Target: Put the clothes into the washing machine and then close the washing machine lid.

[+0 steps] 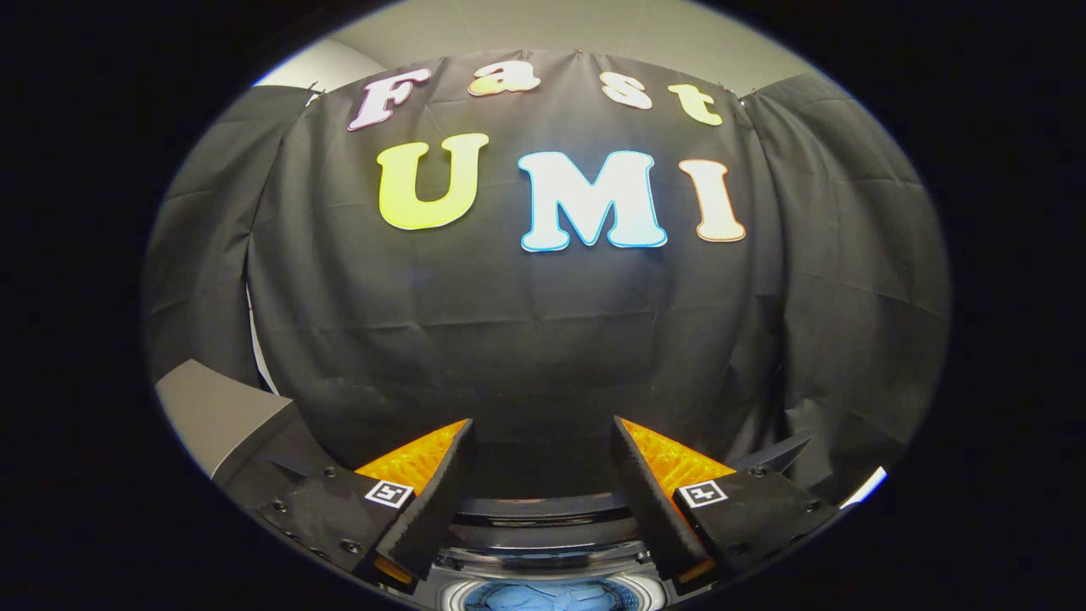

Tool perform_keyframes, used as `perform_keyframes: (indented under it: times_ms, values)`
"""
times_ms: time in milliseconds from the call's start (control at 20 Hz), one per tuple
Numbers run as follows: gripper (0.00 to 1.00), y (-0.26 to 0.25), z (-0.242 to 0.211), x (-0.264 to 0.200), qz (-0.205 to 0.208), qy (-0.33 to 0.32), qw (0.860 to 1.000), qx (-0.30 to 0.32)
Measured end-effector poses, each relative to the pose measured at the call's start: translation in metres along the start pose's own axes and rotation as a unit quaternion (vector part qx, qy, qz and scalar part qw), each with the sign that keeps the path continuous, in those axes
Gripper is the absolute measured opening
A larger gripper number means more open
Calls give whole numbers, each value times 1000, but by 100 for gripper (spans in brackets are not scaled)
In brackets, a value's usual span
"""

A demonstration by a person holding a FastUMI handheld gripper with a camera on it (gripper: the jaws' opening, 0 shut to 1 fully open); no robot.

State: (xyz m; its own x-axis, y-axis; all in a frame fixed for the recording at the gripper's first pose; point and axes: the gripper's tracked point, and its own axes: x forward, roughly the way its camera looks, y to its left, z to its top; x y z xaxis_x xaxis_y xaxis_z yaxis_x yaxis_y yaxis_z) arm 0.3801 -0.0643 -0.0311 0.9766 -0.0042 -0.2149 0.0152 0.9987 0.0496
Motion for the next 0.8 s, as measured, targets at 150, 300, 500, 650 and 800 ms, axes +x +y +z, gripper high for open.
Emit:
perform_keyframes:
  times_ms: [150,300,500,650,800]
  values:
    - [98,-2,-4,-15,-1,-7,1000,-2]
    - [98,-3,-9,-31,3,-13,1000,-5]
    - [98,-3,-18,-48,5,-10,1000,-9]
    - [98,-5,-27,-63,5,-9,1000,-11]
    - [98,-4,-38,-78,7,-7,1000,-13]
